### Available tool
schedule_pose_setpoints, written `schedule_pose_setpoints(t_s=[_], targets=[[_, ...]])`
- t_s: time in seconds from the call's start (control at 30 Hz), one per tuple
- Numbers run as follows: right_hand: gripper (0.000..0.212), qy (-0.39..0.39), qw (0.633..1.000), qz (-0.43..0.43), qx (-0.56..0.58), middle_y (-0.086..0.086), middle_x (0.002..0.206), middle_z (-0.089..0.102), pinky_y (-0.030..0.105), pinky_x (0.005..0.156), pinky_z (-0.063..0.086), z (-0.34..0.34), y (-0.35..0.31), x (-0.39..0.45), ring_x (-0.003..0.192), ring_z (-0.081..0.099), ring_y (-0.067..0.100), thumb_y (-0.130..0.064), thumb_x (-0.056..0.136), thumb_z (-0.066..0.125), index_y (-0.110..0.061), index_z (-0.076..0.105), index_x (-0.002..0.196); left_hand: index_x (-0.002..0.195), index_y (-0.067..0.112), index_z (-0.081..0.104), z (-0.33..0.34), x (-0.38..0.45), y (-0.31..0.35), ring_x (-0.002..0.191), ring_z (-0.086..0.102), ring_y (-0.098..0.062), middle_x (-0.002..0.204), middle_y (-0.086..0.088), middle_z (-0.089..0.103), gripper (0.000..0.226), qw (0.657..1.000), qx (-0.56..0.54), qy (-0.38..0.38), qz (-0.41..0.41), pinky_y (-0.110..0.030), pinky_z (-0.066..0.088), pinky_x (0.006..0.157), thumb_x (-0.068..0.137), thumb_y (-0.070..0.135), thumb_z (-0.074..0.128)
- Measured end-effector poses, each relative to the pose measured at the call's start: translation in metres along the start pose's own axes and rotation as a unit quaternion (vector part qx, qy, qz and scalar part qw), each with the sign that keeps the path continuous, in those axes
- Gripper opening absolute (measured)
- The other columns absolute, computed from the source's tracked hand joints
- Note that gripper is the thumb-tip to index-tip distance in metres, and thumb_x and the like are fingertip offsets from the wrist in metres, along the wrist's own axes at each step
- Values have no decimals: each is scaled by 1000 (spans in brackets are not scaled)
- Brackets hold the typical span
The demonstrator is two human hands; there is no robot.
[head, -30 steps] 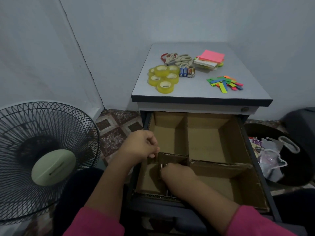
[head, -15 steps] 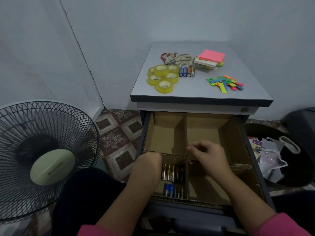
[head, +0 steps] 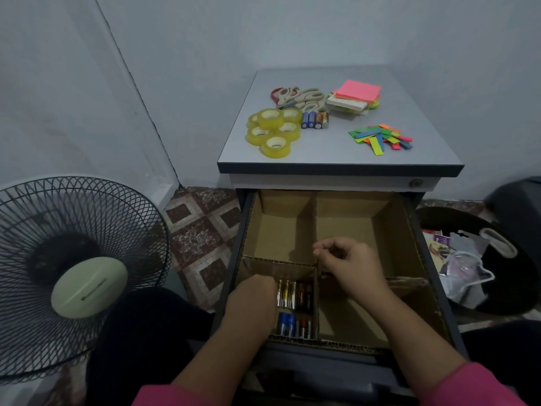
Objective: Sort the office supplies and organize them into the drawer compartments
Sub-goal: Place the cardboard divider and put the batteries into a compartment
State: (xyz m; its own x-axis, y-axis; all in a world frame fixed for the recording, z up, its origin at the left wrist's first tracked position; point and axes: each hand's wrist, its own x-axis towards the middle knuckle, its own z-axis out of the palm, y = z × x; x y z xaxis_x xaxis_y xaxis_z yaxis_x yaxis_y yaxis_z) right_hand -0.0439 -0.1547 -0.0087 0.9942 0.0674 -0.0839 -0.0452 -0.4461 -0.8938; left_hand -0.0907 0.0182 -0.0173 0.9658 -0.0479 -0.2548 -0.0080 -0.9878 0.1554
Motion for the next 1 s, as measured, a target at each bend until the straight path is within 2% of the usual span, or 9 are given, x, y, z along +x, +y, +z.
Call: schedule_pose_setpoints(t_s=[0.13, 0.3, 0.47, 0.6, 0.73, 0.9, 1.0], targets=[[16, 0, 1000, -6, -2, -12, 97, 63, 16, 72, 45, -1, 1, 0, 92, 56, 1, -22, 89, 64, -37, 65, 85, 106, 5, 58, 3, 3, -1, 102, 59, -20, 112, -9, 59, 22, 1000, -1, -27, -1, -26, 46, 83, 95, -2, 39], [15, -4, 1000, -6, -2, -14, 98, 63, 16, 73, 44, -1, 3, 1, 93, 55, 0, -22, 89, 64, -37, 65, 86, 105, 3, 59, 4, 7, 0, 101, 60, -20, 112, -10, 61, 23, 1000, 5, -26, 1, -24, 44, 79, 94, -3, 40], [17, 0, 1000, -8, -10, -13, 98, 63, 20, 77, 47, 0, 4, 2, 94, 56, 3, -23, 89, 64, -39, 64, 84, 110, 4, 59, 6, 10, -1, 106, 59, -21, 115, -9, 61, 24, 1000, 6, -25, -14, -25, 45, 82, 96, 0, 41], [17, -3, 1000, -2, 1, -12, 98, 63, 19, 77, 47, 0, 5, 2, 94, 56, 3, -22, 89, 64, -38, 64, 84, 125, 7, 52, 8, 14, -3, 119, 51, -19, 129, -10, 53, 30, 998, -3, -60, -6, -22, 37, 97, 100, 4, 36], [17, -5, 1000, 0, 3, -12, 99, 63, 21, 79, 48, 1, 4, 2, 94, 56, 4, -22, 89, 63, -37, 64, 84, 127, 3, 49, 8, 18, -5, 123, 49, -21, 133, -12, 51, 30, 995, -11, -95, -14, -23, 33, 101, 100, 6, 37], [16, -7, 1000, 0, 13, -11, 98, 63, 24, 82, 50, -1, 4, 1, 94, 58, 5, -21, 89, 64, -36, 65, 84, 116, 2, 57, 5, 19, -2, 115, 54, -22, 122, -14, 57, 24, 992, -24, -113, -41, -23, 40, 93, 98, 3, 41], [17, -5, 1000, 1, 9, -12, 99, 63, 26, 84, 50, -1, 3, 0, 95, 57, 4, -21, 89, 64, -36, 65, 84, 98, 4, 59, 2, 19, 0, 116, 54, -24, 104, -14, 59, 17, 988, -21, -141, -54, -25, 41, 93, 98, 3, 42]])
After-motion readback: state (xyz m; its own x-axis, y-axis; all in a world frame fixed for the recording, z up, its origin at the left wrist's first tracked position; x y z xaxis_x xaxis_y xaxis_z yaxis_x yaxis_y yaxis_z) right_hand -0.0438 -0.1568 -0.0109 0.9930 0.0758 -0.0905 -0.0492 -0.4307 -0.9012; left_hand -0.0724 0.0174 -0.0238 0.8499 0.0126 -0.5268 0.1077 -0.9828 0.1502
